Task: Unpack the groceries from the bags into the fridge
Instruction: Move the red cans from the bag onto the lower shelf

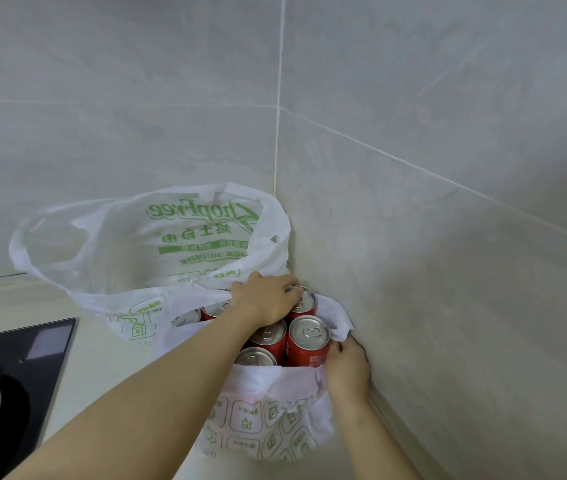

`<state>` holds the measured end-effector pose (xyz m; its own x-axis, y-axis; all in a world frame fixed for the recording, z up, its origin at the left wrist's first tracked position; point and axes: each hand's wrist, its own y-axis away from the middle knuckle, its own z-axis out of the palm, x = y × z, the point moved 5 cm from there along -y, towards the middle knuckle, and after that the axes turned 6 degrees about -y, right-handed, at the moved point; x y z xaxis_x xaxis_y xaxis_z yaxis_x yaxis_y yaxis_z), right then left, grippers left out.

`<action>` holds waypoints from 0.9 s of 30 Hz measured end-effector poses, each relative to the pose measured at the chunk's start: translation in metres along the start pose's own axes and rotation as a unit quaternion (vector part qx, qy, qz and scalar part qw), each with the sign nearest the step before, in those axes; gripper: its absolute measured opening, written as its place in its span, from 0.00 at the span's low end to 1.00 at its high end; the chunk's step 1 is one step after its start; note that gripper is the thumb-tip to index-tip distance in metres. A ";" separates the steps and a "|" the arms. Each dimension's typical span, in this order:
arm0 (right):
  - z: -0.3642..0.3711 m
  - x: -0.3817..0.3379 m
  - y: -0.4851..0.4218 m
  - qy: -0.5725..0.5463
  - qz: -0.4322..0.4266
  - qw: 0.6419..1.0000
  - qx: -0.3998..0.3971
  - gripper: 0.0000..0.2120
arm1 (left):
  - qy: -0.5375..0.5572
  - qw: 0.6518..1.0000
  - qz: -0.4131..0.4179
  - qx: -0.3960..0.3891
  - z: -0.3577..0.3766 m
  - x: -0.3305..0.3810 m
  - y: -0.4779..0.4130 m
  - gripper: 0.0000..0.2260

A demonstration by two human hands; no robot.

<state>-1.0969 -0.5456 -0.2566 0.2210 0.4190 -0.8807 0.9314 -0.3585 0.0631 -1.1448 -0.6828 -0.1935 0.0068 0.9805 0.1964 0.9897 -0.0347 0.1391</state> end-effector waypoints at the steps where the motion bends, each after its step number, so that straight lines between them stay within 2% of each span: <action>1: -0.006 0.007 0.002 0.002 -0.006 1.000 -0.006 0.12 | -0.009 1.000 -0.005 0.010 0.001 0.000 0.000 0.18; 3: -0.007 0.017 0.008 0.034 -0.044 0.998 -0.002 0.13 | -0.027 0.999 -0.008 0.042 0.002 -0.001 0.002 0.19; 4: -0.009 0.019 0.013 0.052 -0.079 0.996 -0.007 0.17 | -0.023 0.998 -0.013 0.063 0.002 -0.001 0.002 0.19; 6: 0.001 0.019 0.025 0.122 -0.132 0.983 -0.044 0.32 | 0.024 0.993 -0.025 0.109 -0.001 -0.004 0.005 0.19; 8: 0.006 0.031 0.030 0.191 -0.124 0.968 -0.102 0.38 | 0.077 0.986 -0.017 0.148 -0.005 -0.008 0.009 0.17; 11: 0.007 0.039 0.036 0.269 -0.098 0.941 -0.180 0.32 | 0.028 0.986 0.020 0.166 -0.006 -0.015 0.025 0.14; 13: 0.004 0.031 0.036 0.319 -0.131 0.923 -0.173 0.25 | -0.030 0.984 0.018 0.173 -0.005 -0.027 0.039 0.14; 15: -0.005 0.014 0.036 0.332 -0.158 0.923 -0.116 0.20 | -0.063 0.982 0.006 0.179 -0.004 -0.039 0.053 0.15; 17: -0.013 -0.006 0.039 0.272 -0.179 0.945 -0.041 0.21 | -0.085 0.980 -0.007 0.178 -0.004 -0.048 0.066 0.15; 19: -0.018 -0.028 0.047 0.173 -0.211 0.962 0.010 0.26 | -0.070 0.981 -0.034 0.178 -0.005 -0.058 0.076 0.15; 22: -0.015 -0.050 0.058 0.150 -0.275 0.950 -0.003 0.30 | -0.015 0.978 -0.068 0.196 -0.005 -0.075 0.087 0.14; 24: -0.011 -0.050 0.058 0.127 -0.274 0.953 -0.013 0.25 | 0.057 0.967 -0.071 0.238 -0.005 -0.089 0.095 0.12; 27: -0.013 -0.037 0.052 -0.040 -0.217 0.975 -0.002 0.13 | 0.172 0.927 -0.108 0.314 -0.005 -0.112 0.112 0.10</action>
<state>-1.0524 -0.5687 -0.2146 -0.2172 0.4638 -0.8589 0.9337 -0.1580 -0.3214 -1.0351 -0.7979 -0.1948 -0.1399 0.8278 0.5433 0.8514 0.3807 -0.3608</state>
